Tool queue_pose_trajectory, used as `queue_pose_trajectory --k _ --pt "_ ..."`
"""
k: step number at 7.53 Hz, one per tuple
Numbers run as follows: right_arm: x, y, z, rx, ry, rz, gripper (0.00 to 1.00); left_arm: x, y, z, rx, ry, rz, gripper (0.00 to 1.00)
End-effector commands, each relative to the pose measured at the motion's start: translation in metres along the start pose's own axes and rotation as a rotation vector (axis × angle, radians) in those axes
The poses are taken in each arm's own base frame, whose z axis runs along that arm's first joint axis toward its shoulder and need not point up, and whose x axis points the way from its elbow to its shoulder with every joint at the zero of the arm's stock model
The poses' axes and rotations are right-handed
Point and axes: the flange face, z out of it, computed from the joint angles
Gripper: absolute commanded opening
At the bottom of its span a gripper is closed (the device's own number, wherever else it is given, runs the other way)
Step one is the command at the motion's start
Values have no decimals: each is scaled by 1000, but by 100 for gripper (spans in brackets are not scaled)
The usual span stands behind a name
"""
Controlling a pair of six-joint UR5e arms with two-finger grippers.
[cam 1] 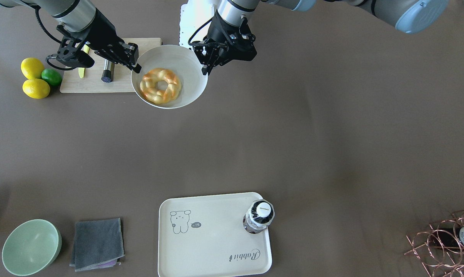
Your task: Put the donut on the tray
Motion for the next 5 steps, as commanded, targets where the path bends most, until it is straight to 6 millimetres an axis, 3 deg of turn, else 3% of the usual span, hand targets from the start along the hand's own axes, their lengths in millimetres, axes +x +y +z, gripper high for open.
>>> queue_pose_trajectory --k 1,2,3,5 --pt "-2 5 -4 -12 -11 3 0 -2 -2 0 1 -4 -3 0" --pt "0 5 -4 -25 -27 -5 0 -3 -5 0 7 -5 -5 44" --pt "1 6 -4 -42 -37 -4 0 -5 -10 -1 12 -8 -8 95" --pt "-3 1 -1 -33 -41 46 0 -27 -40 -15 38 -73 -38 97"
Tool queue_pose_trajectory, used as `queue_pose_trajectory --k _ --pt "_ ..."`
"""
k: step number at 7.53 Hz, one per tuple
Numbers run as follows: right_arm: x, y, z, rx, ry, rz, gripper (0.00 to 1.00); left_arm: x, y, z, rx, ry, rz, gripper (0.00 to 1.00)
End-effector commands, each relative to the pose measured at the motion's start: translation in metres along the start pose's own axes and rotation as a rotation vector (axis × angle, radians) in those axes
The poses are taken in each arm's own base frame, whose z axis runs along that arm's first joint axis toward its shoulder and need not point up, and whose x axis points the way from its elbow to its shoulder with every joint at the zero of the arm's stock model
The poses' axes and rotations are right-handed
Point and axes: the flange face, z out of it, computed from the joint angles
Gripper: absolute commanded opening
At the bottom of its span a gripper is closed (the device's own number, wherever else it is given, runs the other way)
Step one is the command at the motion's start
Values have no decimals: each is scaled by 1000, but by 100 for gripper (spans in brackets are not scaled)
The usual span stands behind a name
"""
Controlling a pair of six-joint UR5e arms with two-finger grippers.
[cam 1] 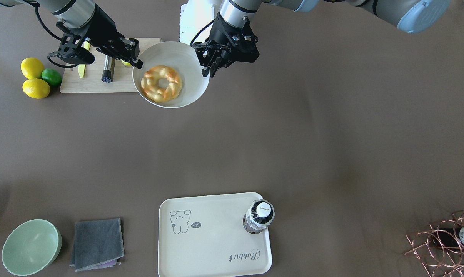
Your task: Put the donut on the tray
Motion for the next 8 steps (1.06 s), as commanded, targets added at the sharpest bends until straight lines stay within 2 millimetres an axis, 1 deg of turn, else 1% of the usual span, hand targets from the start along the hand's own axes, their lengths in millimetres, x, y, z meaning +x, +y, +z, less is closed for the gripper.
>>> queue_pose_trajectory --k 1,2,3,4,5,6,7,8 --pt "1 -20 6 26 7 61 0 -33 -46 -33 -5 -131 19 97" --pt "-1 -40 15 45 22 94 0 -56 -61 -48 9 -178 77 97" --pt "-10 -64 23 69 27 160 0 -84 -74 -67 9 -204 146 97" --pt "-15 -84 28 87 34 215 0 -117 -102 -87 -20 -231 206 97" --pt "-24 -102 31 119 34 246 0 -142 -122 -106 -38 -247 264 97" --pt "-31 -122 42 143 47 270 0 -172 -135 -122 -37 -266 278 97" --pt "-41 -143 54 166 63 289 0 -205 -159 -147 -36 -271 271 97" --pt "-58 -161 65 180 71 312 0 -243 -177 -175 -53 -262 277 97"
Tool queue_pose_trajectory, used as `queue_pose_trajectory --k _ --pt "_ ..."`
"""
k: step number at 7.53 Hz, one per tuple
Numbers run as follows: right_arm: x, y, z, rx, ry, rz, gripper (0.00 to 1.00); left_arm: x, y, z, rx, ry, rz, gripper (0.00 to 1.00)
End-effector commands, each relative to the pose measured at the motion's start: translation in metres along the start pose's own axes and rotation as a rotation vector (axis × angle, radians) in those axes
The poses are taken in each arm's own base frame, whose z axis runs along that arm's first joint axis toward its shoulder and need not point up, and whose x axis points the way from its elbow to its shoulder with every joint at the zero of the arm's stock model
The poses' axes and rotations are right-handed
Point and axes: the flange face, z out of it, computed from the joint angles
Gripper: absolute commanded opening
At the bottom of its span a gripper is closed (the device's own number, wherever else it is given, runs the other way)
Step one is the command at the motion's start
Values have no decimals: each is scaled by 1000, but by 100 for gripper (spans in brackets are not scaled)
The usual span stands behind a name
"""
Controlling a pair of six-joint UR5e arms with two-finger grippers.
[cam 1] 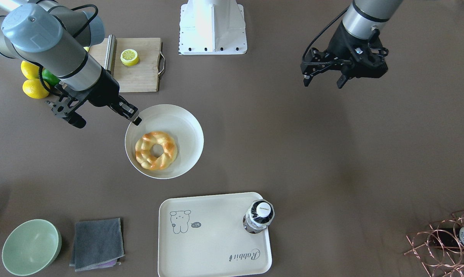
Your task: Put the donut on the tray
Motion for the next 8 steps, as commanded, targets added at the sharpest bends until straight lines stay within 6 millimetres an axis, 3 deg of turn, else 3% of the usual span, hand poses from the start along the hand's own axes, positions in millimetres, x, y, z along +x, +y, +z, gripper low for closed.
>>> queue_pose_trajectory --k 1,2,3,4,7,8 --pt "-50 -37 34 52 32 75 0 -140 -16 -47 -11 -2 30 97" --pt "-72 -51 49 84 38 94 0 -204 -9 -52 -16 -38 98 97" --pt "-93 -61 68 114 26 169 0 -252 -9 -65 0 -68 161 97" --pt "-99 -70 87 123 -19 225 0 -272 -2 -71 6 -83 175 97" --pt "-107 -82 119 162 -28 260 0 -293 -11 -67 43 -150 192 97" --pt "-116 -83 123 168 -24 263 0 -303 -13 -88 84 -151 165 97"
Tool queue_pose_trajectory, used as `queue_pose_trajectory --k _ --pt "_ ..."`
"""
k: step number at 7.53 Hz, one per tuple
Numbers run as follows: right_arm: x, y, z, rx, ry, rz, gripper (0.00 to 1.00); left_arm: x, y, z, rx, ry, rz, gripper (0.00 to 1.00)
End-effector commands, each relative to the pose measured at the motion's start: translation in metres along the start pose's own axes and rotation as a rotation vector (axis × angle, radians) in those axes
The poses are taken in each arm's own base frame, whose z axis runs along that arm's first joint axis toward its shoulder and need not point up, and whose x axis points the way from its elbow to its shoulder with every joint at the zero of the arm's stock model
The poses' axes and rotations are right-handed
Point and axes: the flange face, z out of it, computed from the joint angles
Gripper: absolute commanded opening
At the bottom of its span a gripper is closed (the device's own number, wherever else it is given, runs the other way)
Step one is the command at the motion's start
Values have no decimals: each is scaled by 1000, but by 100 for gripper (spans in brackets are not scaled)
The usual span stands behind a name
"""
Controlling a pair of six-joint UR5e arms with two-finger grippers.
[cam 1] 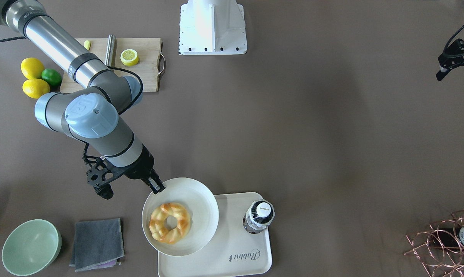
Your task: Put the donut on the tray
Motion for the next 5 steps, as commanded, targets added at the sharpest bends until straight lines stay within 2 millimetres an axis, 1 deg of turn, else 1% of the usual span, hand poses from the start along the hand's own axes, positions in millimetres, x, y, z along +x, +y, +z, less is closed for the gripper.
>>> queue_pose_trajectory --k 1,2,3,4,5 --pt "-16 -1 19 25 18 17 0 -36 -1 -20 53 -27 -51 97" --pt "-18 0 20 32 17 17 0 -55 7 -20 47 -38 -38 97" --pt "-15 0 28 36 29 19 0 -81 21 -26 52 -53 -23 97" --pt "-18 2 26 35 24 16 0 -93 31 -28 51 -53 -30 97" --pt "-21 5 34 35 36 17 0 -103 46 -18 26 -39 -53 97"
